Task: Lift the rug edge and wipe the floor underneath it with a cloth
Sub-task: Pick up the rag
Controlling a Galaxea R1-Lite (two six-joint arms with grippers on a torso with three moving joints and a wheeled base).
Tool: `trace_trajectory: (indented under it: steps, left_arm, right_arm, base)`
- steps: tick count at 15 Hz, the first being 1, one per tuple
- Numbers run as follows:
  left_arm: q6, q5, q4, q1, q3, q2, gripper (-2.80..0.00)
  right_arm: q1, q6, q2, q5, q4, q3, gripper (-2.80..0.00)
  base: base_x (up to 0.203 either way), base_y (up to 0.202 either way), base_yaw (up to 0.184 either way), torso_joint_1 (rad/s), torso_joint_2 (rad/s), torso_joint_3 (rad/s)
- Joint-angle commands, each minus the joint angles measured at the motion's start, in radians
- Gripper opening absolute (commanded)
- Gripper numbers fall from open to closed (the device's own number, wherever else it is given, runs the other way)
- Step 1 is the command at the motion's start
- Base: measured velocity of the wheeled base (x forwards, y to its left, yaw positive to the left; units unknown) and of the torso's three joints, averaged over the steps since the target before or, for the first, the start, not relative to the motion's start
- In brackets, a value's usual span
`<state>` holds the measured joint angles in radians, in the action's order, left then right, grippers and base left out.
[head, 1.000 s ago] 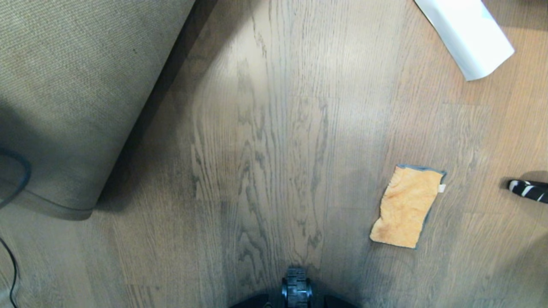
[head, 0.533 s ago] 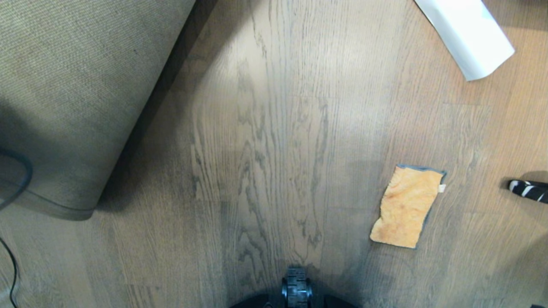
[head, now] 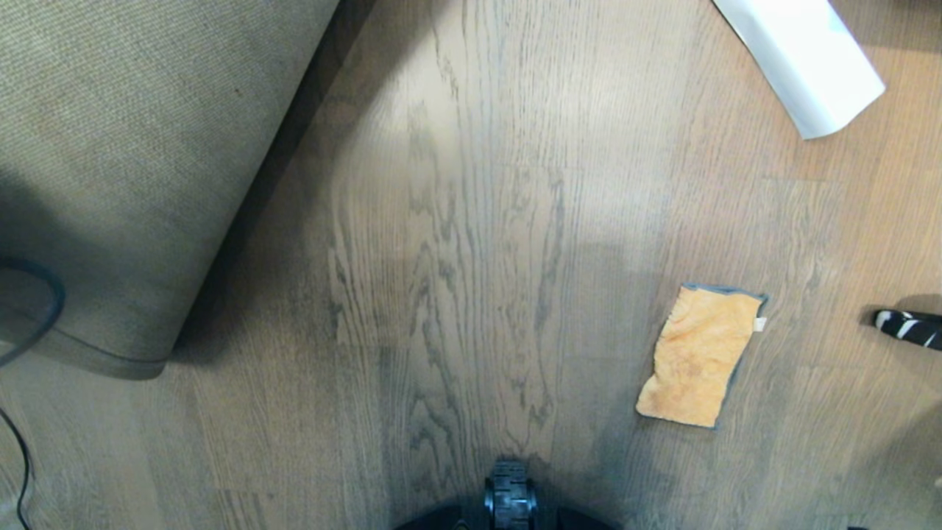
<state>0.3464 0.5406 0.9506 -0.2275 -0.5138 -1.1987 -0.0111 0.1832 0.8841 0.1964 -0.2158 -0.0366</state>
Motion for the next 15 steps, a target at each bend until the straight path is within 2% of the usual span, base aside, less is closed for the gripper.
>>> trace_trajectory:
  steps: [1,3,9,12,15]
  left_arm:
    - [0.002,0.004,0.006,0.008,0.0,-0.01,-2.8]
    - [0.003,0.002,0.005,0.008,0.0,-0.015,-2.8]
    - [0.002,0.001,0.007,0.01,0.014,-0.025,-2.8]
    - [0.002,0.002,0.007,0.01,0.021,-0.032,-2.8]
    - [0.002,0.002,0.007,0.01,0.021,-0.039,-2.8]
  right_arm:
    - [-0.001,-0.004,0.118,0.042,-0.027,0.018,-2.8]
    - [-0.001,-0.003,0.136,0.043,0.003,0.022,-2.8]
    - [0.0,0.006,0.295,0.05,-0.018,0.019,-2.8]
    - [0.0,0.004,0.392,0.089,-0.117,0.035,-2.8]
    - [0.0,0.002,0.553,0.094,-0.301,0.036,-2.8]
  base:
    - [0.0,0.0,0.0,0.0,0.0,0.0]
    - [0.0,0.0,0.0,0.0,0.0,0.0]
    - [0.0,0.0,0.0,0.0,0.0,0.0]
    - [0.0,0.0,0.0,0.0,0.0,0.0]
    - [0.0,0.0,0.0,0.0,0.0,0.0]
